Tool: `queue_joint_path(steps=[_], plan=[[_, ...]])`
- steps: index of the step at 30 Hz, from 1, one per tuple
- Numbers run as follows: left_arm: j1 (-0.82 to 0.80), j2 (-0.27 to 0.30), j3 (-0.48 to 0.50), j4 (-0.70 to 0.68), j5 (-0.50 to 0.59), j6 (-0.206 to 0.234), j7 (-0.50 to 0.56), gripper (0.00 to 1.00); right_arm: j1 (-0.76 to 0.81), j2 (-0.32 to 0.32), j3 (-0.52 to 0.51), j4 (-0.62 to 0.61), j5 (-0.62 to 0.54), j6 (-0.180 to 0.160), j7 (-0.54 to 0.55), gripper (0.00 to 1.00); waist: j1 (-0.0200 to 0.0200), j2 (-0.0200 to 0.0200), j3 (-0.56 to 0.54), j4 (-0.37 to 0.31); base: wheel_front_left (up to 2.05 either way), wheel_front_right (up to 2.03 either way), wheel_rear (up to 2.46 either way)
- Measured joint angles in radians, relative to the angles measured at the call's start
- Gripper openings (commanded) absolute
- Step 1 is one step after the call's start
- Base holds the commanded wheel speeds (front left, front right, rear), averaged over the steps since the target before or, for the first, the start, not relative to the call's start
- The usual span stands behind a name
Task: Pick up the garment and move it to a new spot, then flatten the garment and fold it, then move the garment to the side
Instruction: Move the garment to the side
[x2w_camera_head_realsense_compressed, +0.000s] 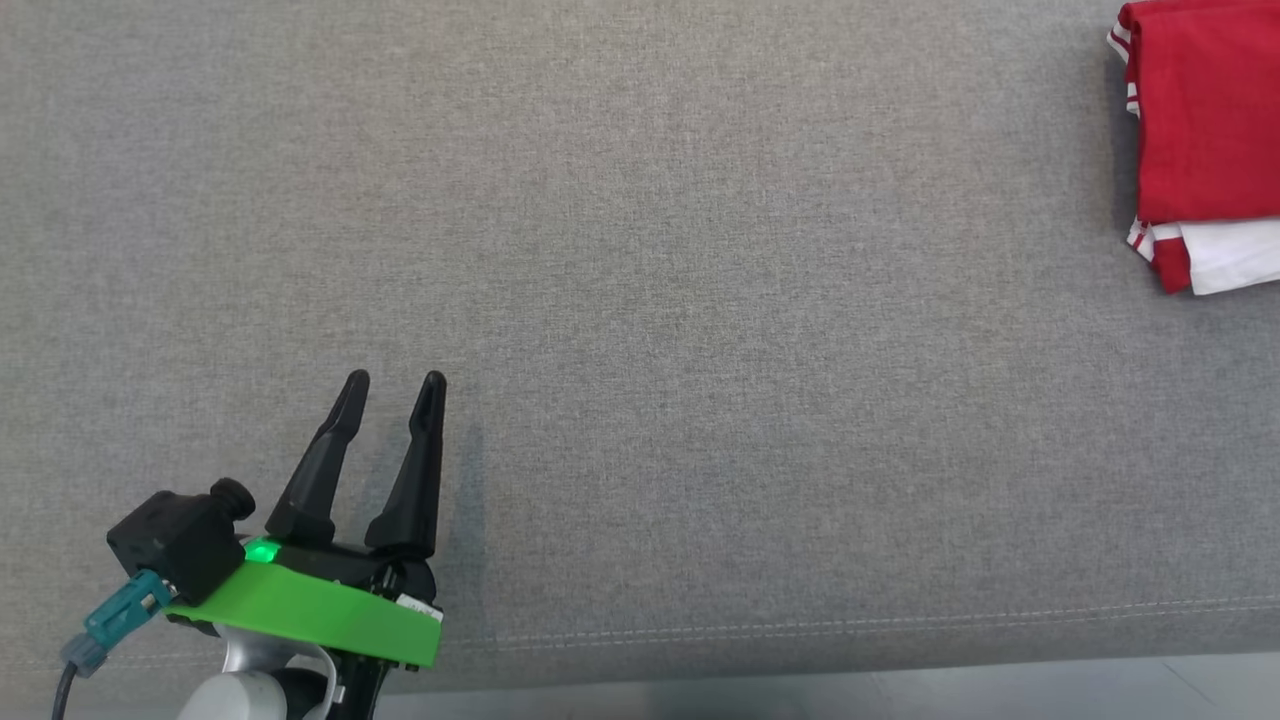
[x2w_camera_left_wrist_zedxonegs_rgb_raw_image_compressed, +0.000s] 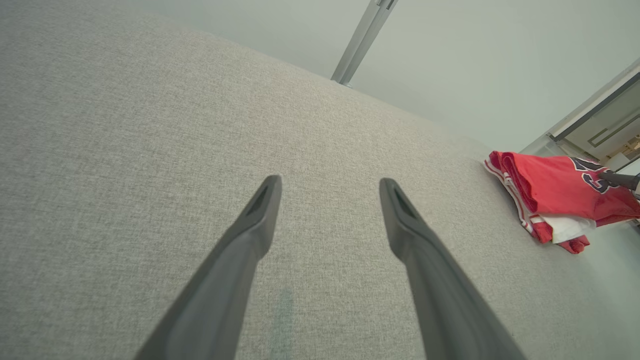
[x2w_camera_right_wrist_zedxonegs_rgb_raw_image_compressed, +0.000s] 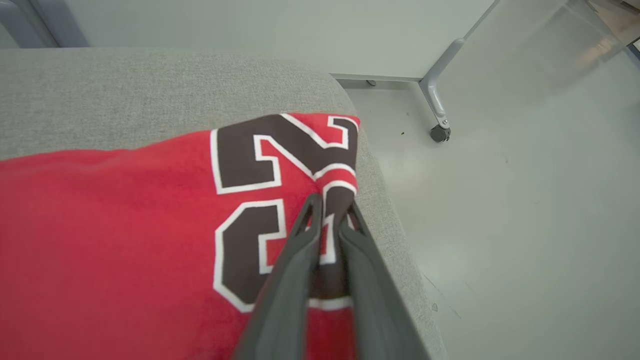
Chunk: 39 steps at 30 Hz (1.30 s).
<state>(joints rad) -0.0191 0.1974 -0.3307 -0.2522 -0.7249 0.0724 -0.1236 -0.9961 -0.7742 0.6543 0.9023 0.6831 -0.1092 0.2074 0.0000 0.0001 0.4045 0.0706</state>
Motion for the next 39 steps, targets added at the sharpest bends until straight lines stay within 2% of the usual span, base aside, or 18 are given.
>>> queue_joint_path(steps=[3, 4, 5, 6, 7, 8, 24, 36, 39], plan=[[-0.002, 0.009, 0.001, -0.003, 0.006, 0.003, 0.009, 1.0, 0.0, 0.018, -0.004, 0.007, -0.001, -0.006, -0.016, 0.16, 0.0, 0.0, 0.013, -0.006, 0.0, 0.0, 0.0], [-0.002, 0.011, 0.002, -0.005, 0.008, 0.003, 0.009, 1.0, 0.0, 0.025, -0.006, 0.011, -0.001, -0.007, -0.024, 0.2, 0.0, 0.0, 0.017, -0.009, 0.0, 0.0, 0.0], [-0.003, 0.013, 0.003, -0.007, 0.009, 0.003, 0.01, 1.0, 0.0, 0.031, -0.007, 0.014, -0.001, -0.007, -0.032, 0.43, 0.0, 0.0, 0.02, -0.011, 0.0, 0.0, 0.0], [-0.004, 0.015, 0.004, -0.008, 0.01, 0.003, 0.012, 1.0, 0.0, 0.036, -0.007, 0.018, -0.003, -0.007, -0.038, 0.56, 0.0, 0.0, 0.024, -0.014, 0.0, 0.0, 0.0], [-0.004, 0.016, 0.006, -0.01, 0.012, 0.004, 0.018, 1.0, 0.0, 0.041, -0.008, 0.022, -0.007, -0.007, -0.043, 0.89, 0.0, 0.0, 0.026, -0.016, 0.0, 0.0, 0.0], [-0.005, 0.018, 0.007, -0.011, 0.013, 0.008, 0.018, 1.0, 0.0, 0.048, -0.009, 0.026, -0.007, -0.007, -0.05, 1.0, 0.0, 0.0, 0.028, -0.019, 0.0, 0.0, 0.0], [-0.011, 0.027, 0.017, -0.011, 0.018, 0.016, 0.032, 1.0, 0.057, 0.121, -0.036, 0.133, 0.003, -0.015, -0.127, 1.0, 0.0, 0.0, 0.007, -0.064, 0.0, 0.0, 0.0], [-0.022, 0.023, 0.012, 0.014, 0.019, 0.016, 0.028, 1.0, 0.027, 0.188, -0.072, 0.083, 0.022, -0.013, -0.289, 1.0, 0.0, 0.0, -0.062, -0.118, 0.0, 0.0, 0.0], [-0.054, 0.019, 0.018, 0.028, 0.03, 0.016, 0.021, 1.0, 0.017, 0.217, -0.064, 0.06, 0.022, 0.006, -0.324, 1.0, 0.0, 0.0, -0.09, -0.131, 0.0, 0.0, 0.0]])
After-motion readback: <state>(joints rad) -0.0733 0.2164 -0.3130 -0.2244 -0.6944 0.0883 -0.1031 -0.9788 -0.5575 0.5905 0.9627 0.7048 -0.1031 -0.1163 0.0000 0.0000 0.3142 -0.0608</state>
